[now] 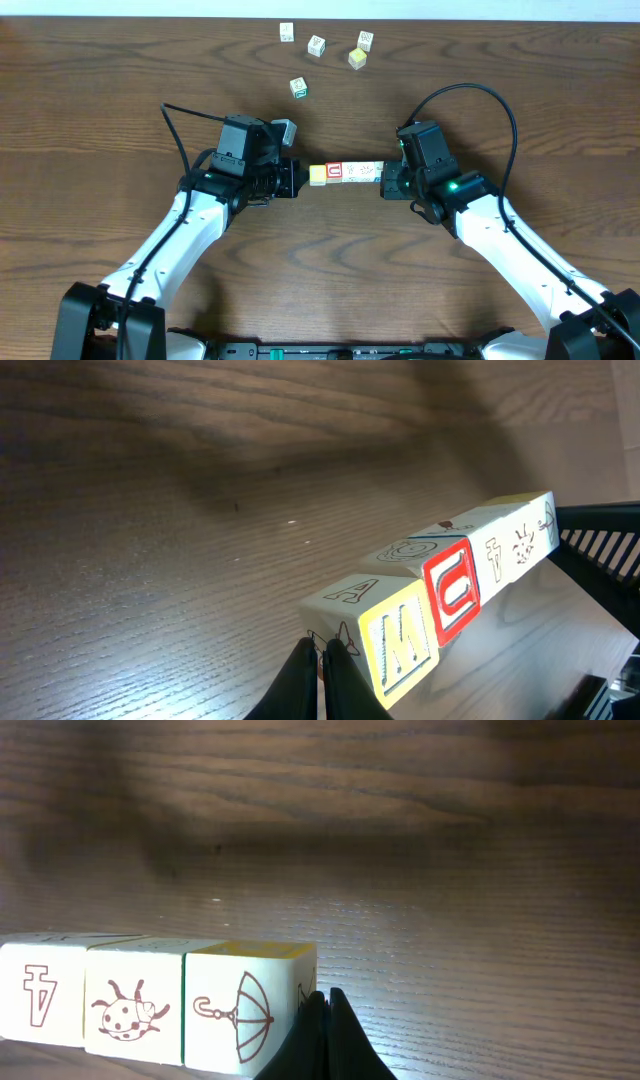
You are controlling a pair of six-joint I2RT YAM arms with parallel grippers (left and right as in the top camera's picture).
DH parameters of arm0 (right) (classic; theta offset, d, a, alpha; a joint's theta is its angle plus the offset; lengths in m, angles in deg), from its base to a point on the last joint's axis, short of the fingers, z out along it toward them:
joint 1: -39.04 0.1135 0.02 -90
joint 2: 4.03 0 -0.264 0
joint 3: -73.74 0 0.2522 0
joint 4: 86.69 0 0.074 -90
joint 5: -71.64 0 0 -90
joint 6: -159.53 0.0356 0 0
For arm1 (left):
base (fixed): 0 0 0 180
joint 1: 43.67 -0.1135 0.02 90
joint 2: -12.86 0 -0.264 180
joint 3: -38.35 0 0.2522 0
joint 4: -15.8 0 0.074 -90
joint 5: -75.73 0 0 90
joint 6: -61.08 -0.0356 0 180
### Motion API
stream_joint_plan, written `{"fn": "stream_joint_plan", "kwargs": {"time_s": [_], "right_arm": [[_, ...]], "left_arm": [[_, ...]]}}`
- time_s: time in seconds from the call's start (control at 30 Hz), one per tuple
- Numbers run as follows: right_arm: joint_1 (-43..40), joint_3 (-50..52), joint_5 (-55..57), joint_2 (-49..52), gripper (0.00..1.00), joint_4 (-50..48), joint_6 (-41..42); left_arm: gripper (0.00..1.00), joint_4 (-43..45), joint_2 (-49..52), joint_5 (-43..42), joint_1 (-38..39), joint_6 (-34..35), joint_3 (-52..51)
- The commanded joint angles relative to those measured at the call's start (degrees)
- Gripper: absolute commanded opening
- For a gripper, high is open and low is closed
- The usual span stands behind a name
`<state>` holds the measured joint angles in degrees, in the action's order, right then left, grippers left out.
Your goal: Lift 5 blocks
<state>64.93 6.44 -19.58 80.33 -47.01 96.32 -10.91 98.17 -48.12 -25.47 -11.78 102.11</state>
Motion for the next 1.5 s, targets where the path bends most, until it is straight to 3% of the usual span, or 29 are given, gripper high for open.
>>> {"fn": "stream_joint_plan", "kwargs": {"time_s": [0.0,1.47], "right_arm": [[5.66,-3.06,-20.28,-0.22,0.01,-2.75,1.95],[5.60,-3.06,-19.98,2.45,0.01,-4.04,2.99]], "left_arm": [[0.07,1.95,2.05,-13.00,5.62,1.68,2.34],[0.07,3.19,7.32,-13.03,5.68,3.56,2.29]]}}
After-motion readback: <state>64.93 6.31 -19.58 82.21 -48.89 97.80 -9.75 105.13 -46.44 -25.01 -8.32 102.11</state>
